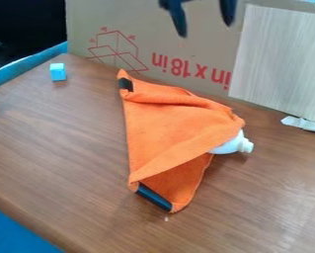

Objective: Fold the cloth from left to right

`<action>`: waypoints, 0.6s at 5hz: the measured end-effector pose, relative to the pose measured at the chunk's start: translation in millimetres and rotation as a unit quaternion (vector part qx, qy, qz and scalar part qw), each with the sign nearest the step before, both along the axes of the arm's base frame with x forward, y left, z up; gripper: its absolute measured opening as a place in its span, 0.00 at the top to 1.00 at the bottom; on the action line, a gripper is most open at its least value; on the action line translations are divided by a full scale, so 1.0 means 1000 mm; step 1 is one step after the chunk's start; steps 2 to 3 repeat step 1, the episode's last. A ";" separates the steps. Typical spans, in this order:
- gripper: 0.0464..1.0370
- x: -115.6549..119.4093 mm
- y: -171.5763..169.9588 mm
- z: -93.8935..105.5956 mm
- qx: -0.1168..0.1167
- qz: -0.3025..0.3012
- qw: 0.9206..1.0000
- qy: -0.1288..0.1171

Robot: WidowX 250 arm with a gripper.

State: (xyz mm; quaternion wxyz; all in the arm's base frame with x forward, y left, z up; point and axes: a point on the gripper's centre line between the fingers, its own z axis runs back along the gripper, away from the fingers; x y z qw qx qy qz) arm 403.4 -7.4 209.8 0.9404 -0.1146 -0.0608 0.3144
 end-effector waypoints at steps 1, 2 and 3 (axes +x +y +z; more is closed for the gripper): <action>0.04 -0.026 0.021 0.039 -0.008 -0.042 0.999 -0.004; 0.04 -0.026 0.021 0.039 -0.008 -0.042 0.999 -0.004; 0.04 -0.026 0.021 0.039 -0.008 -0.042 0.999 -0.004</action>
